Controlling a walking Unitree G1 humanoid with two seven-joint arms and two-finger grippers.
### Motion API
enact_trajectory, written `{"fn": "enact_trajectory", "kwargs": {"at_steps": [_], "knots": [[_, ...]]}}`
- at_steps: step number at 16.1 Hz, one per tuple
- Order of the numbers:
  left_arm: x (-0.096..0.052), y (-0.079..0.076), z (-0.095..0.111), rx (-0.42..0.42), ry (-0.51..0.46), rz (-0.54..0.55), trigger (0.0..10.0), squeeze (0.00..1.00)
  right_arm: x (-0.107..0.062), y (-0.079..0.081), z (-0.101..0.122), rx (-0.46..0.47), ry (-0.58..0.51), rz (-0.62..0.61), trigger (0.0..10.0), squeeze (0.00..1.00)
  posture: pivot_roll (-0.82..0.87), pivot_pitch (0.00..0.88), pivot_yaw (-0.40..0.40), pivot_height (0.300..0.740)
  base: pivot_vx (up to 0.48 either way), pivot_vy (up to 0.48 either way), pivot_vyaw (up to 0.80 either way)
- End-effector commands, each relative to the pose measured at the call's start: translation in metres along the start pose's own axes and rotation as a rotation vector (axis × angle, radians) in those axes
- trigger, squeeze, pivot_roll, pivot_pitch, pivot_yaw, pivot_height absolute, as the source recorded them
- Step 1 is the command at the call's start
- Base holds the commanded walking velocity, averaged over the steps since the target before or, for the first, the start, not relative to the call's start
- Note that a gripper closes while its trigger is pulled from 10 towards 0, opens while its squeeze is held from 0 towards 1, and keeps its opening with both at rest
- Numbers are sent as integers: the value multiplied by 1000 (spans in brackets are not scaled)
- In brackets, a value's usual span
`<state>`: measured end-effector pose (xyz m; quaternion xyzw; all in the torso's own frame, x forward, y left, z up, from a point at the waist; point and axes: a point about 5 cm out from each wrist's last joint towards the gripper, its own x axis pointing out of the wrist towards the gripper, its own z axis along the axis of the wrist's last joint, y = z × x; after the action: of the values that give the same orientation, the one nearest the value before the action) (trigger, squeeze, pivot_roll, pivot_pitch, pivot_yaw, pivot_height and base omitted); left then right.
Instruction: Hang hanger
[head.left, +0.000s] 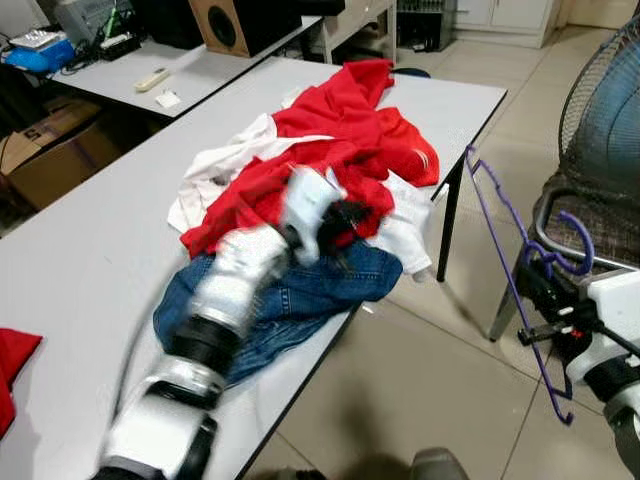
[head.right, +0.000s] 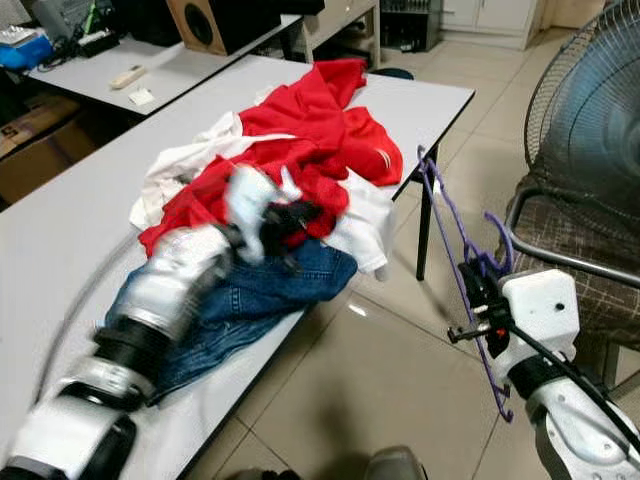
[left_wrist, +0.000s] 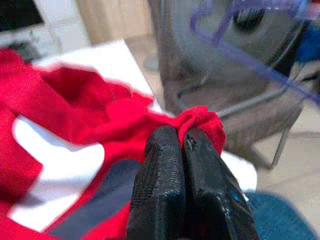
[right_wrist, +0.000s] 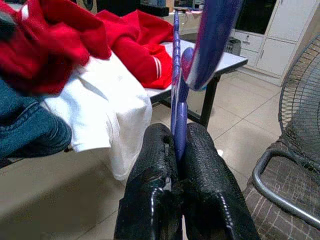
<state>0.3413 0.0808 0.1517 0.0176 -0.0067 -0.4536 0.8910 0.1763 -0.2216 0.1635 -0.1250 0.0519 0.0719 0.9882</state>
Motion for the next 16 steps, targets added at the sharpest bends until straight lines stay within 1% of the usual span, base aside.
{"fn": "enact_trajectory", "kwargs": {"at_steps": [1,2,3,4,5,6,7,8,9,10,11,12,13,14,15,16], "knots": [[-21,28,40,7,-131,6,0,0,4,0,1,16,-19,2,10000,0,-336,0,203,740,0,0,0],[-31,38,54,14,-166,4,0,0,6,1,1,19,-23,8,10000,0,-326,0,201,740,0,0,0],[-40,45,64,16,-188,-5,0,0,8,2,1,19,-27,13,10000,0,-326,0,201,740,0,0,0],[-54,55,73,31,-184,-20,0,0,11,4,1,24,-30,22,10000,0,-326,0,201,740,0,0,0],[-68,63,74,67,-137,-27,0,0,12,7,0,28,-30,36,10000,0,-303,0,190,740,0,0,0],[-74,66,72,83,-106,-28,0,0,13,8,0,30,-31,43,10000,0,-303,0,190,740,0,0,0],[-86,70,67,99,-41,-33,0,0,14,10,0,32,-32,53,10000,0,-303,0,190,740,0,0,0],[-105,75,54,97,76,-42,0,0,17,13,-1,34,-34,65,10000,0,-288,0,183,740,0,0,0],[-106,76,53,96,84,-40,0,0,17,13,-1,34,-35,66,10000,0,-288,0,183,740,0,0,0],[-113,83,40,129,204,30,0,0,18,15,-1,36,-34,75,10000,0,-288,0,183,740,0,0,0],[-116,86,33,148,265,68,0,0,18,16,-1,37,-34,80,10000,0,-284,0,180,740,0,0,0],[-121,94,23,179,360,166,4353,0,19,18,-2,38,-34,86,10000,0,-286,0,181,740,0,0,0],[-123,97,16,185,399,204,10000,0,20,18,-2,34,-34,91,10000,0,-288,0,181,740,0,0,0],[-124,97,14,187,407,208,10000,0,20,18,-2,33,-34,92,10000,0,-288,0,181,740,0,0,0],[-122,98,18,119,319,231,10000,1000,19,17,-2,31,-35,86,10000,0,-290,0,180,740,0,0,0],[-121,99,21,102,287,233,10000,1000,19,16,-1,31,-35,83,10000,0,-290,0,182,740,0,0,0]]}}
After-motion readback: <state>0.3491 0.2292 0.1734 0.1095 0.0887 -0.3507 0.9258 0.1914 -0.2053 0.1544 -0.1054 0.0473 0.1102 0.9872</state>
